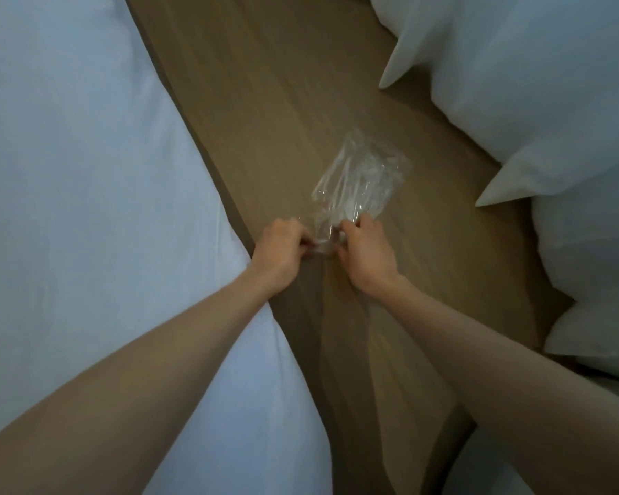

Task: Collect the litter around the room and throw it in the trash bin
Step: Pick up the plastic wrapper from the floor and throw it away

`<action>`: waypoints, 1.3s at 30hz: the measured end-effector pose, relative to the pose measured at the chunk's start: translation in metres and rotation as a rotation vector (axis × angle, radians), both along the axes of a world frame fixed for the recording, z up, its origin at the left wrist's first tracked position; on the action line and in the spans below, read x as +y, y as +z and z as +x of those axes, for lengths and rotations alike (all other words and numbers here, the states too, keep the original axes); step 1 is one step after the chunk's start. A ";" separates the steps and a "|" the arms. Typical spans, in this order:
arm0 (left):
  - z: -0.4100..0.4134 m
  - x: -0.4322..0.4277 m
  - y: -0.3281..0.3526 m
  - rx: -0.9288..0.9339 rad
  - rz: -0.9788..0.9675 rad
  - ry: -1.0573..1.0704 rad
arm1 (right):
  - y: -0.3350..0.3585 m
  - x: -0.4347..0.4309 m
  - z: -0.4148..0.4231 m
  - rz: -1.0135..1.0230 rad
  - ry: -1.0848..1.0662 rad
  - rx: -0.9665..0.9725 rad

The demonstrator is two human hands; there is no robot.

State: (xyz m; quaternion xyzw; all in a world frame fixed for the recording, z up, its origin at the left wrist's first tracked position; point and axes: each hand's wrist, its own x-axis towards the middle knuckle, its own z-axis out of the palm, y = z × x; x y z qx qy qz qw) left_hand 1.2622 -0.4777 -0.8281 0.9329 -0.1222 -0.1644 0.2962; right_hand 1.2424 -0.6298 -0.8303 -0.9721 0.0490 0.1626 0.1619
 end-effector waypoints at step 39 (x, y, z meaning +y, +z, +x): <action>-0.587 -0.019 0.243 -0.149 -0.344 0.280 | 0.239 -0.018 -0.573 0.914 -0.178 0.009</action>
